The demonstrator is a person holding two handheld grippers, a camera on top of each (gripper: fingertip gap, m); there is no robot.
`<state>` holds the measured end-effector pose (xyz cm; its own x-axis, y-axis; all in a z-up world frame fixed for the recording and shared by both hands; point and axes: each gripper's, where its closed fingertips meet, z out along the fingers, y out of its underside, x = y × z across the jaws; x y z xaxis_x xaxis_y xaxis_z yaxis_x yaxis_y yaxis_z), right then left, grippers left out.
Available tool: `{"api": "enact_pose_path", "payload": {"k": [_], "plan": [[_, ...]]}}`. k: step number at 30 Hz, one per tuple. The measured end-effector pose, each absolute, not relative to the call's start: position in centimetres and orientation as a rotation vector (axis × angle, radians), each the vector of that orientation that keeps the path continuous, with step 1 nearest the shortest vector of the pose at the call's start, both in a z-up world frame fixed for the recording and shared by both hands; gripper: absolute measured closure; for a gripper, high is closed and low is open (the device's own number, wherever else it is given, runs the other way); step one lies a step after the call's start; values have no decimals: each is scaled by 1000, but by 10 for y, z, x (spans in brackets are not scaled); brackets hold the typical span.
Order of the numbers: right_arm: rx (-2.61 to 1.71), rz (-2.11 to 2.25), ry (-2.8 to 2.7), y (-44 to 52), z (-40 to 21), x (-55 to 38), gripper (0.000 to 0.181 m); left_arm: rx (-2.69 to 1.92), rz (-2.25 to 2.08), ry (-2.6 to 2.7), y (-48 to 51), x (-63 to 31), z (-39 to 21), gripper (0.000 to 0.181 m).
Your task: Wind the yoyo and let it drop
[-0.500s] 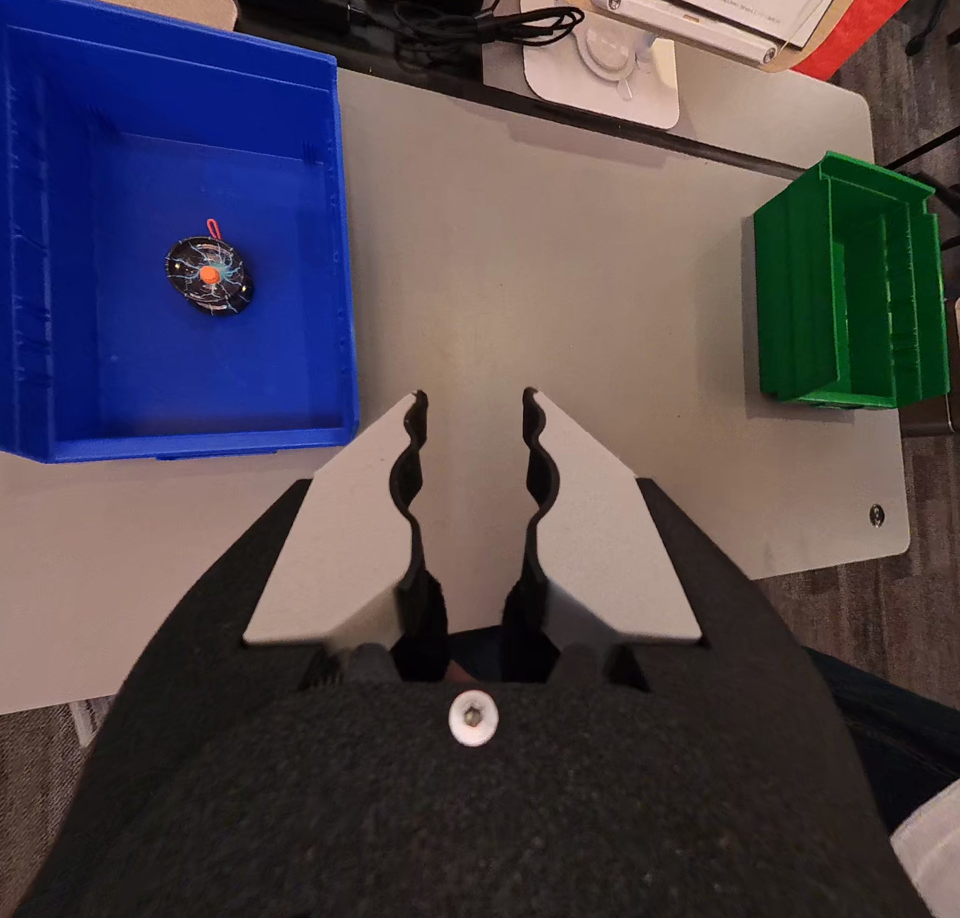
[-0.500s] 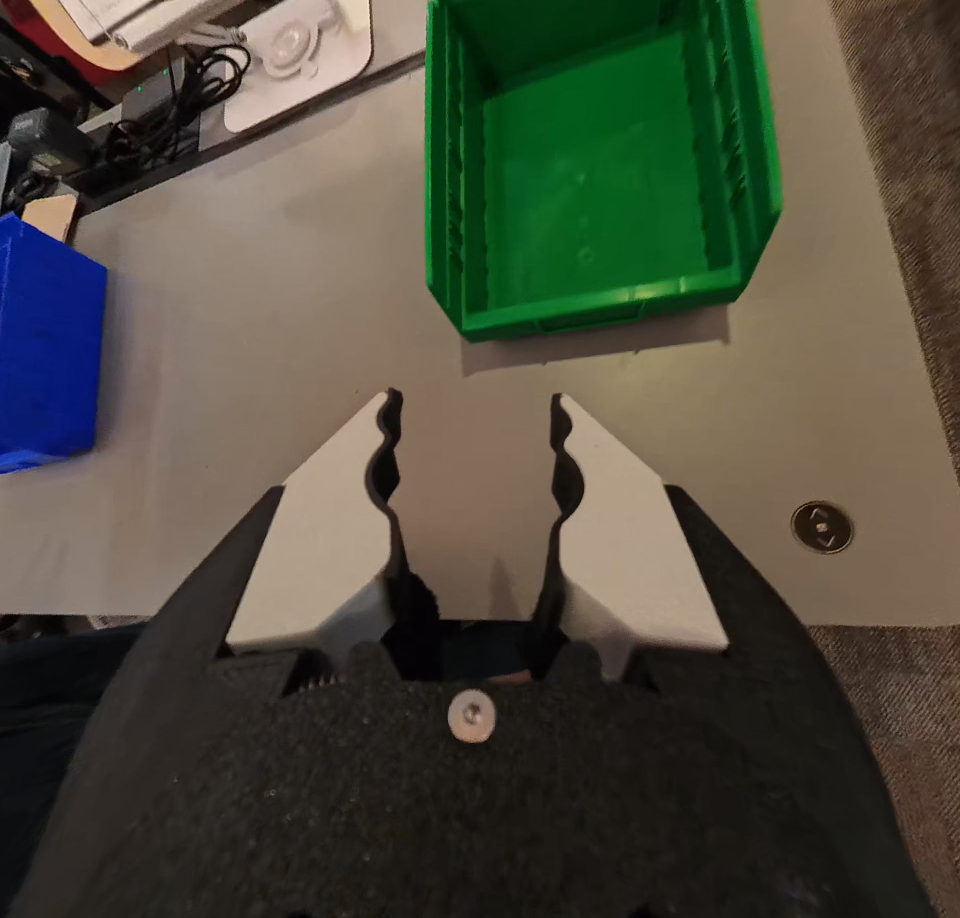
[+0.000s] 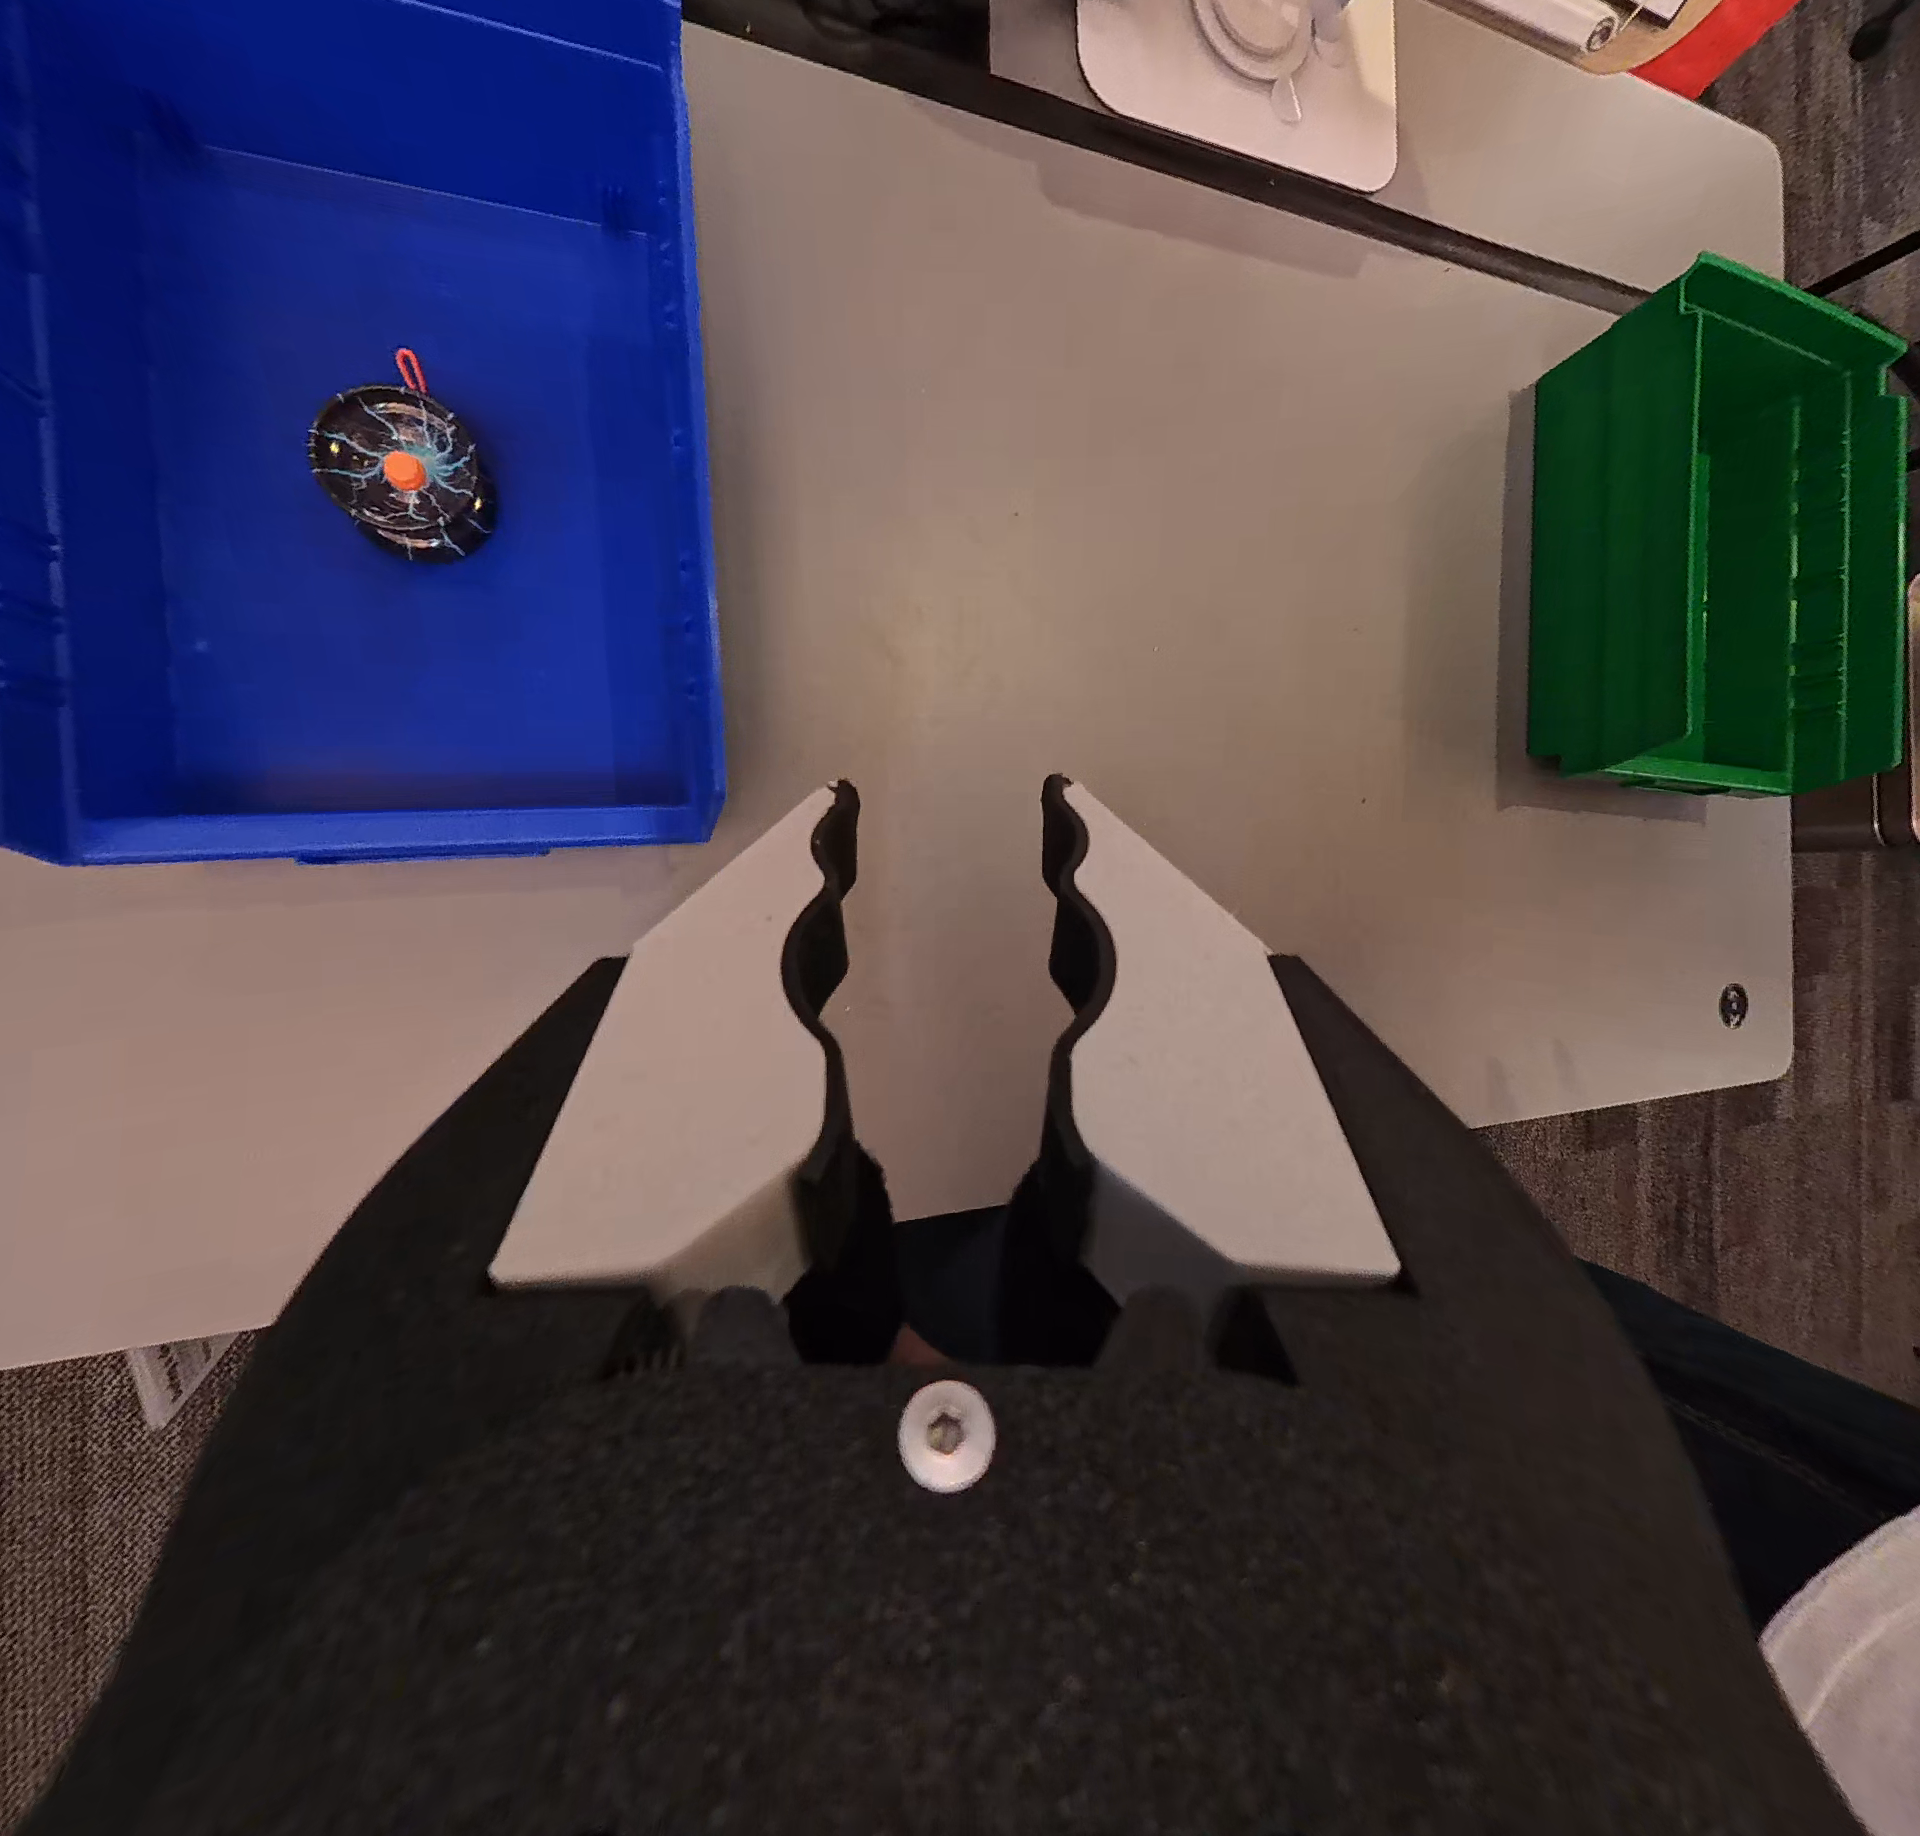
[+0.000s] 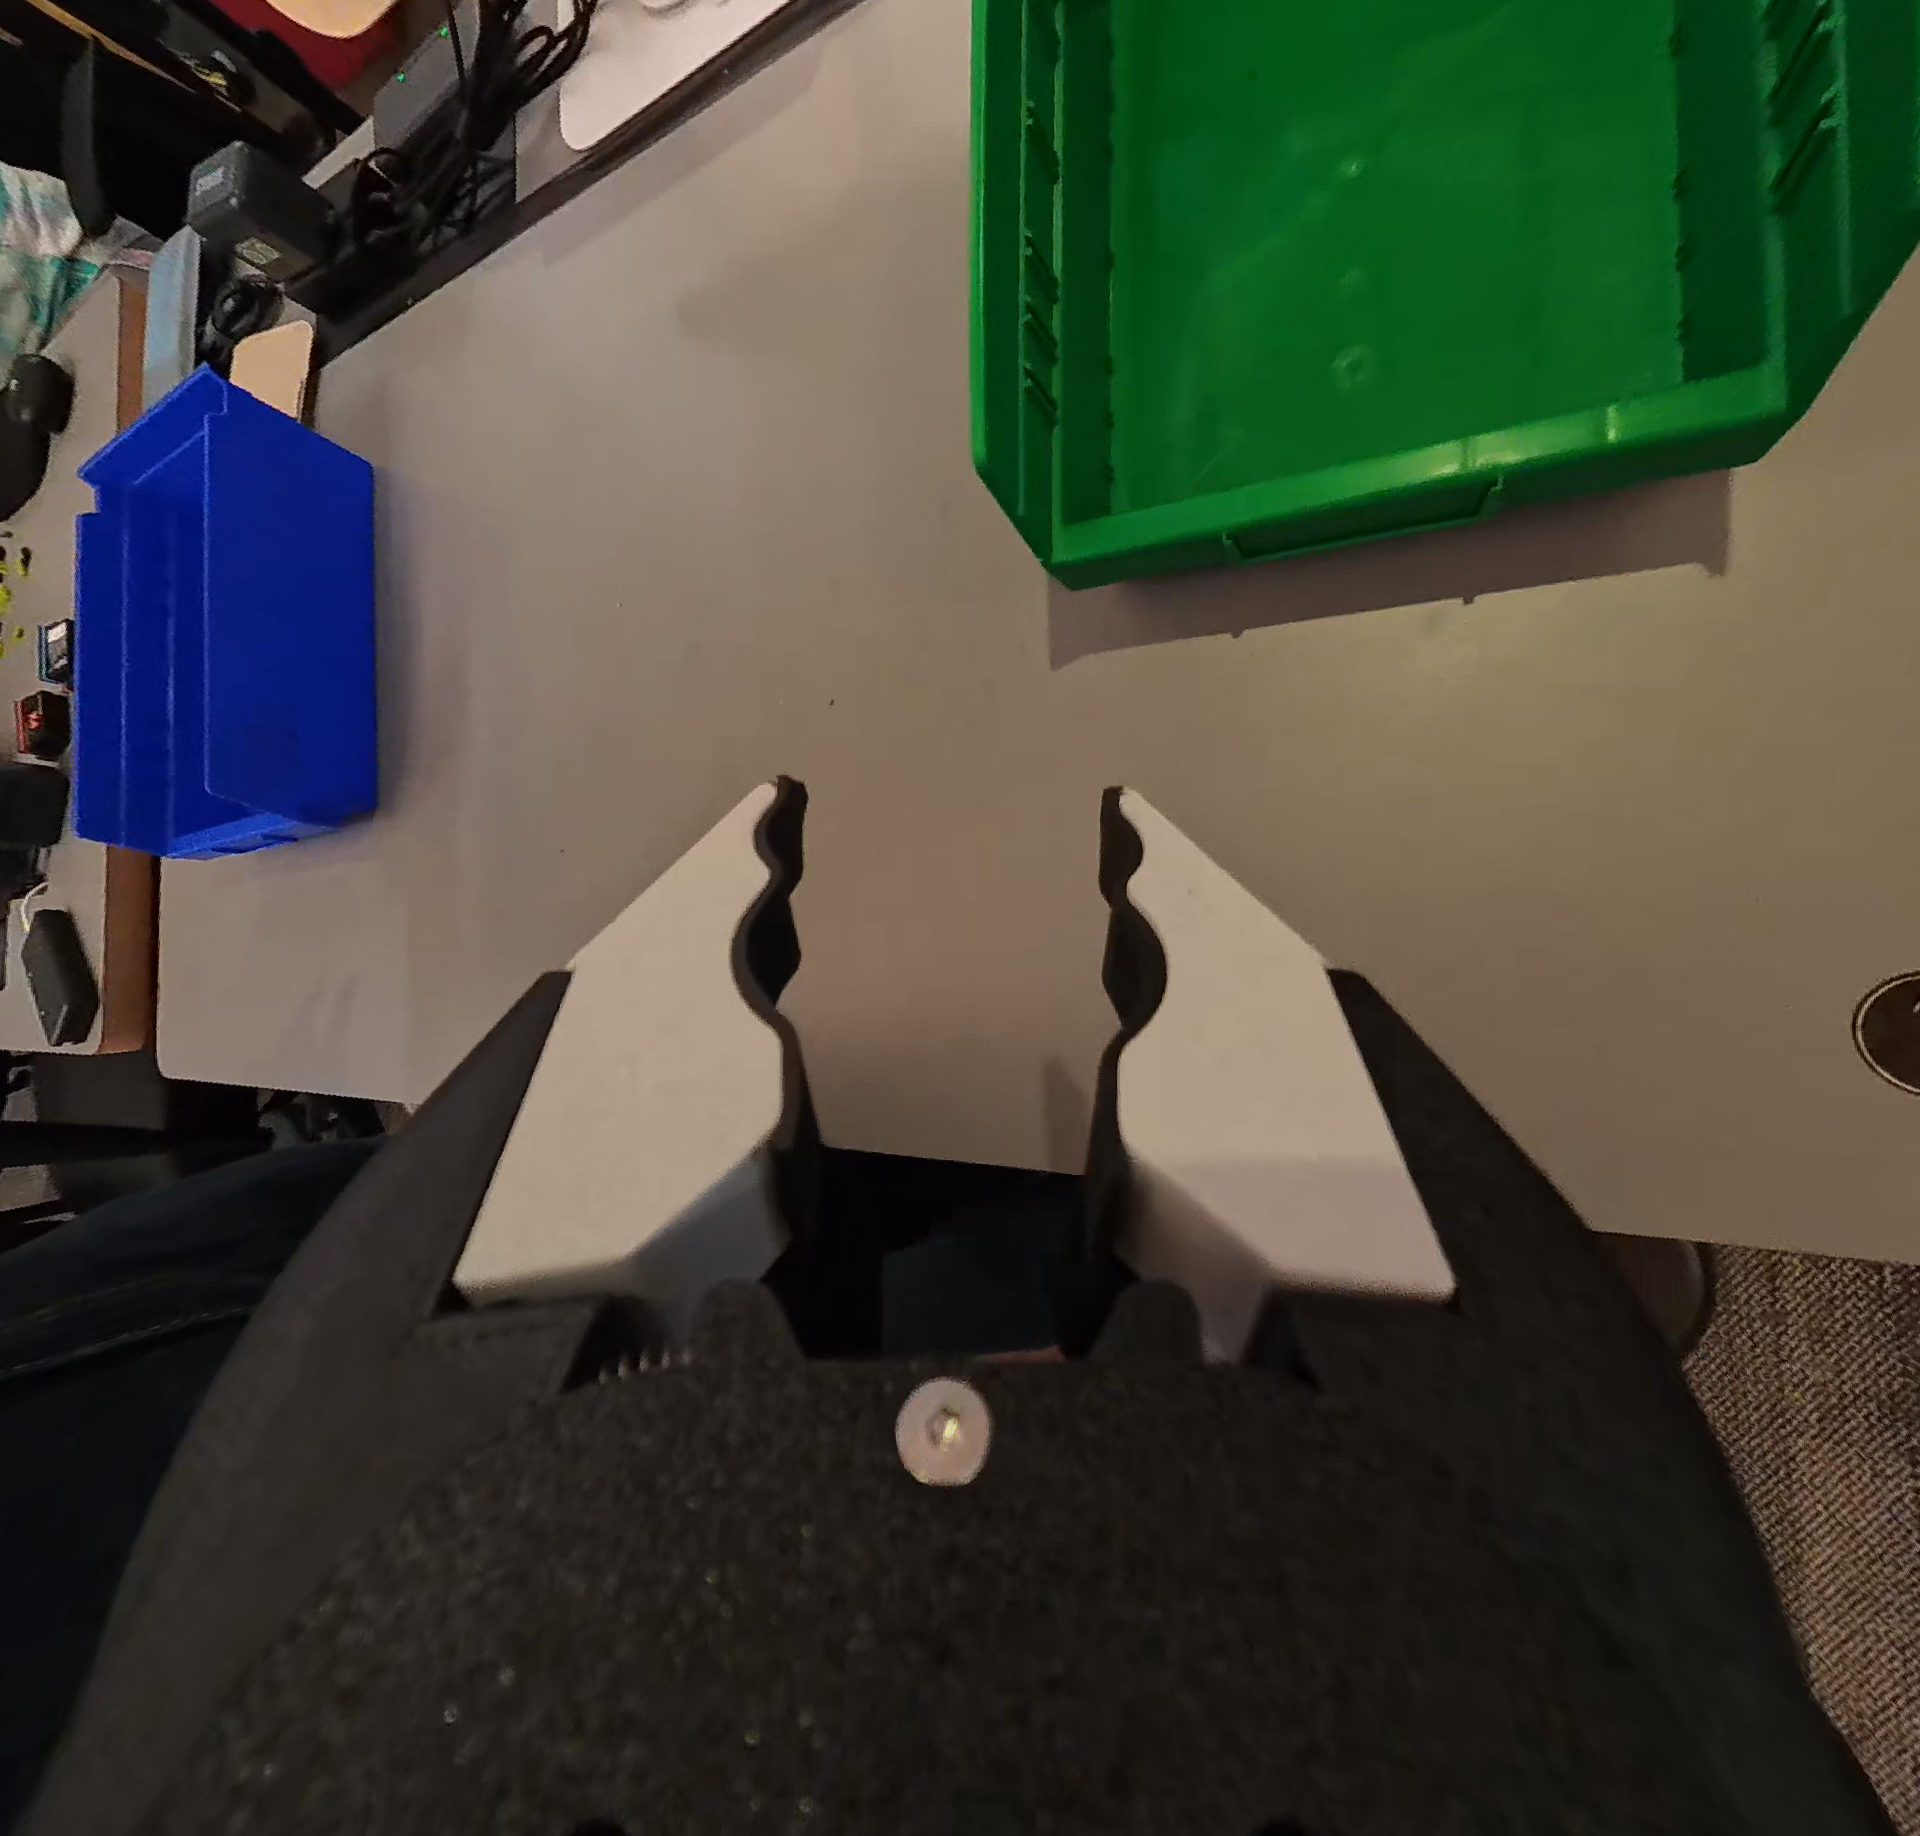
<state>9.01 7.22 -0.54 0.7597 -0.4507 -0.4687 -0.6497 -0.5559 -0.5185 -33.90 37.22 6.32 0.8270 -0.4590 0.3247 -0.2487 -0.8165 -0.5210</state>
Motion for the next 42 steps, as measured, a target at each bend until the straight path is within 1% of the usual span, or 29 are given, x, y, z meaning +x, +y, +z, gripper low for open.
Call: {"api": "enact_pose_path", "payload": {"k": [16, 21, 23, 25, 29, 33, 36, 42], "plan": [[-2269, 434, 823, 86, -5, 89, 128, -2603, -565, 520, 369, -355, 49, 148], [-2254, 451, 825, 88, -4, 86, 129, -2659, -432, 591, 375, -385, 35, 138], [-2279, 463, 823, 85, -8, 79, 129, -2697, -448, 565, 378, -398, 28, 134], [-2316, 476, 813, 80, -14, 70, 129, -2715, -484, 504, 385, -409, 23, 133], [-2389, 497, 792, 73, -21, 53, 129, -2762, -505, 454, 404, -423, 3, 124], [-2463, 516, 762, 71, -23, 34, 129, -2795, -401, 538, 433, -428, -26, 119], [-2528, 509, 714, 73, -21, 20, 128, -2821, -311, 627, 453, -430, -51, 119], [-2621, 494, 652, 83, -18, -6, 128, -2846, -281, 724, 484, -425, -87, 120]]}}
